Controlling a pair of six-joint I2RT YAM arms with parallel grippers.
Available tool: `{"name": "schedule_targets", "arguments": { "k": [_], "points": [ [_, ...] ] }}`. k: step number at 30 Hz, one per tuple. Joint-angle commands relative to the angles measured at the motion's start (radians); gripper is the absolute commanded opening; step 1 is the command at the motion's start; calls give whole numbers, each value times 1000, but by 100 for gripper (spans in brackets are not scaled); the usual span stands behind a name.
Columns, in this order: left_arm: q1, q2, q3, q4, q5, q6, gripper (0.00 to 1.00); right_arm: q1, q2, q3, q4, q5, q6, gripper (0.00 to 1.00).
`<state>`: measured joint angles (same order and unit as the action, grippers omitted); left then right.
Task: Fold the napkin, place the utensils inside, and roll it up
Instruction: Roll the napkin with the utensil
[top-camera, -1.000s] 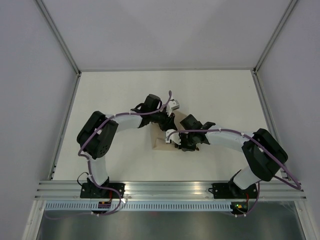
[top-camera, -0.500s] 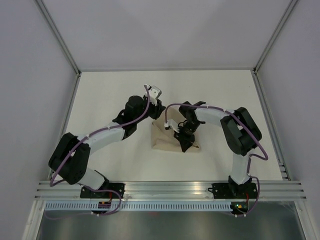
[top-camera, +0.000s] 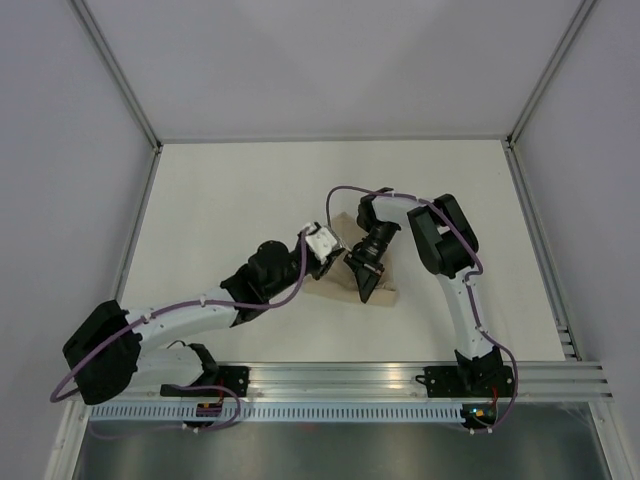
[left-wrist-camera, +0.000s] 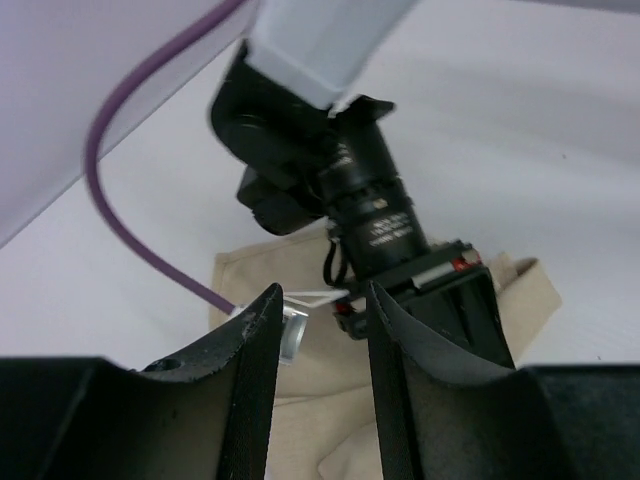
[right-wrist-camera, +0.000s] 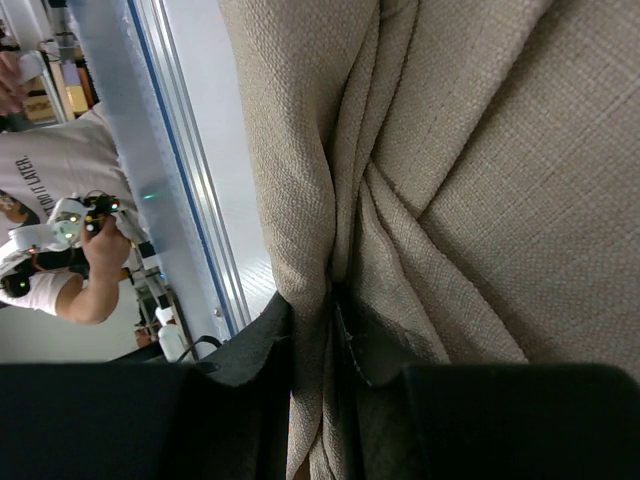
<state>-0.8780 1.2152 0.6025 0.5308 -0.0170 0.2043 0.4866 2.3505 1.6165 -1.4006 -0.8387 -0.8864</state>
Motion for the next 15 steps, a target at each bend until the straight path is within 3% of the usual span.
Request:
{"name": "schedule_targets", "arguments": {
  "k": [1,10,15],
  "points": [
    [-96,-2,-24,-15,-118,202,45,-3,92,49,77,69,-77,9],
    [-315,237,28,-140,-213,382,46,-42,131,77,61,82,-75,10],
    [-329,366,57,-138,-215,415,49,-49,133,71,71,93,-71,10]
  ]
}}
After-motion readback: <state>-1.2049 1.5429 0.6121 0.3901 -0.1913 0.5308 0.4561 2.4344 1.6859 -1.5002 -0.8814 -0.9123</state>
